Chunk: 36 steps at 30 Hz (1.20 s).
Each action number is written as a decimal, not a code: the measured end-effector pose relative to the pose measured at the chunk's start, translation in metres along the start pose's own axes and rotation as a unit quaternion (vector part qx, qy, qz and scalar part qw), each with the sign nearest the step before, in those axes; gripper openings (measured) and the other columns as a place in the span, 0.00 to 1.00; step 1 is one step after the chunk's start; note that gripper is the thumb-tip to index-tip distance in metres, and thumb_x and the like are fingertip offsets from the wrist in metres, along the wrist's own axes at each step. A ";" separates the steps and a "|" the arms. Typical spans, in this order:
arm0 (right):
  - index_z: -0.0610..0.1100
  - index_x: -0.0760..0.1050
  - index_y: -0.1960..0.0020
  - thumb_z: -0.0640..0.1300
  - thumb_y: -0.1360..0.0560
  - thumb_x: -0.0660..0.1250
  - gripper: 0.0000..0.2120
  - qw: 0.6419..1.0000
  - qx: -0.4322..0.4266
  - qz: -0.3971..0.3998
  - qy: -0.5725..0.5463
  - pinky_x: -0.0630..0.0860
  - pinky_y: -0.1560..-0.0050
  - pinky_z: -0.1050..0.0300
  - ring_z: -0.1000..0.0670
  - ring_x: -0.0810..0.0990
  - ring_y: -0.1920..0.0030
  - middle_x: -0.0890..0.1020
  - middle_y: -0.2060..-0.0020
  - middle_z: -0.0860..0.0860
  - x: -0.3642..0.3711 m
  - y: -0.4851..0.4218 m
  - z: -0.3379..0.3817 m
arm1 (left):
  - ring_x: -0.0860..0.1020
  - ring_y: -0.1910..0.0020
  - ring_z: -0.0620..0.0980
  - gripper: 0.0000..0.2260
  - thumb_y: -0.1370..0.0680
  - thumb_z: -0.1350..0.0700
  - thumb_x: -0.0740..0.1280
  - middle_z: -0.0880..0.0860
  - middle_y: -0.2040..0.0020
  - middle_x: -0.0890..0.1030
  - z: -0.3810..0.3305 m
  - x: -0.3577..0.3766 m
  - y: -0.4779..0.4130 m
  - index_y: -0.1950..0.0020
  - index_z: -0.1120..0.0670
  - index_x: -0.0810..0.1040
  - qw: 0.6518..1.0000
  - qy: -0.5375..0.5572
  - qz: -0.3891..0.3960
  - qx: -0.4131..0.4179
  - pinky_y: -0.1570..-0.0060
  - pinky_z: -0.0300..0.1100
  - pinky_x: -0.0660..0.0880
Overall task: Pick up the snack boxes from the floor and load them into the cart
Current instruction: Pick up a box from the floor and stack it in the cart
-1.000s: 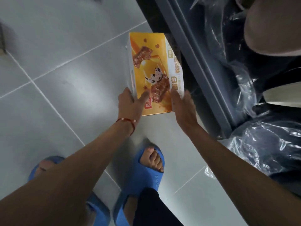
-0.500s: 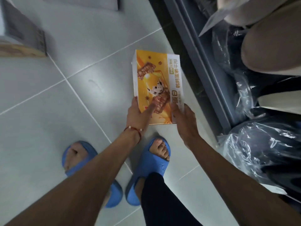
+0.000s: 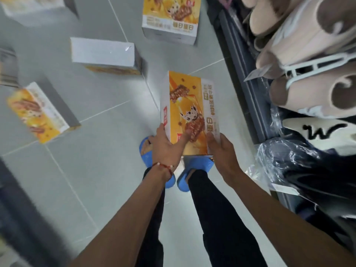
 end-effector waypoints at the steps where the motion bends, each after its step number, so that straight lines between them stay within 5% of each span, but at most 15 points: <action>1: 0.45 0.77 0.34 0.57 0.16 0.63 0.19 1.000 -0.005 0.010 0.013 0.80 0.49 0.57 0.49 0.84 0.46 0.85 0.46 0.49 0.003 0.017 0.016 | 0.82 0.49 0.41 0.22 0.29 0.36 0.74 0.42 0.47 0.83 -0.008 -0.016 0.017 0.40 0.38 0.72 1.000 0.014 -0.011 0.000 0.45 0.40 0.79; 3: 0.44 0.78 0.37 0.55 0.16 0.64 0.16 0.999 -0.025 0.032 0.036 0.78 0.52 0.59 0.50 0.83 0.49 0.84 0.49 0.49 0.006 0.050 0.049 | 0.82 0.51 0.37 0.15 0.27 0.41 0.74 0.40 0.49 0.82 -0.026 -0.044 0.052 0.47 0.36 0.71 0.999 0.030 -0.025 0.005 0.49 0.35 0.78; 5: 0.44 0.78 0.38 0.51 0.16 0.64 0.14 0.996 -0.046 0.053 0.051 0.77 0.56 0.64 0.51 0.83 0.50 0.84 0.49 0.50 0.007 0.083 0.079 | 0.82 0.49 0.39 0.14 0.27 0.39 0.74 0.39 0.48 0.82 -0.039 -0.068 0.086 0.48 0.35 0.71 0.998 0.051 -0.040 0.003 0.45 0.41 0.79; 11: 0.48 0.73 0.32 0.49 0.16 0.64 0.13 0.983 -0.117 0.110 0.092 0.79 0.57 0.70 0.59 0.82 0.48 0.82 0.44 0.53 0.010 0.167 0.144 | 0.82 0.47 0.43 0.20 0.25 0.42 0.72 0.43 0.44 0.82 -0.068 -0.112 0.182 0.36 0.42 0.70 0.987 0.137 -0.089 0.002 0.41 0.47 0.79; 18: 0.54 0.67 0.27 0.52 0.21 0.67 0.23 0.944 -0.237 0.150 0.172 0.84 0.42 0.46 0.52 0.82 0.40 0.78 0.36 0.51 -0.001 0.254 0.203 | 0.84 0.51 0.41 0.18 0.24 0.45 0.72 0.45 0.47 0.86 -0.083 -0.127 0.298 0.36 0.47 0.77 0.966 0.223 -0.127 0.028 0.47 0.41 0.81; 23: 0.49 0.59 0.19 0.59 0.21 0.63 0.34 0.851 -0.356 0.153 0.353 0.65 0.23 0.43 0.47 0.63 0.22 0.61 0.21 0.48 0.007 0.312 0.252 | 0.86 0.53 0.44 0.18 0.24 0.52 0.73 0.47 0.46 0.86 -0.072 -0.137 0.375 0.34 0.48 0.78 0.947 0.294 -0.122 0.046 0.58 0.32 0.79; 26: 0.51 0.69 0.29 0.62 0.21 0.58 0.24 0.769 -0.435 0.159 0.439 0.67 0.28 0.37 0.45 0.69 0.30 0.73 0.33 0.48 0.024 0.349 0.274 | 0.84 0.48 0.43 0.24 0.27 0.53 0.76 0.48 0.40 0.84 -0.051 -0.148 0.416 0.31 0.50 0.76 0.941 0.309 -0.122 0.057 0.54 0.31 0.79; 29: 0.52 0.72 0.32 0.66 0.20 0.52 0.25 0.692 -0.478 0.189 0.508 0.68 0.32 0.37 0.44 0.77 0.38 0.80 0.41 0.51 0.054 0.390 0.274 | 0.83 0.45 0.39 0.33 0.31 0.50 0.78 0.46 0.38 0.83 -0.021 -0.157 0.454 0.28 0.51 0.74 0.940 0.314 -0.124 0.050 0.50 0.30 0.78; 33: 0.58 0.70 0.27 0.75 0.24 0.50 0.34 0.670 -0.435 0.277 0.533 0.75 0.34 0.40 0.43 0.81 0.37 0.83 0.37 0.51 0.086 0.436 0.243 | 0.83 0.42 0.47 0.33 0.34 0.48 0.81 0.46 0.40 0.84 0.031 -0.171 0.499 0.30 0.49 0.77 0.929 0.342 -0.131 0.051 0.37 0.47 0.77; 36: 0.61 0.71 0.27 0.71 0.20 0.57 0.26 0.668 -0.419 0.323 0.524 0.74 0.31 0.43 0.45 0.81 0.36 0.84 0.37 0.52 0.109 0.477 0.213 | 0.81 0.40 0.46 0.33 0.35 0.49 0.82 0.46 0.39 0.84 0.076 -0.193 0.534 0.31 0.48 0.78 0.919 0.355 -0.159 0.056 0.34 0.47 0.75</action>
Point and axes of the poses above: each hand's wrist, its own y-axis away from the middle knuckle, its own x-axis out of the palm, z = x × y, the point moved 10 cm from there along -y, towards the middle knuckle
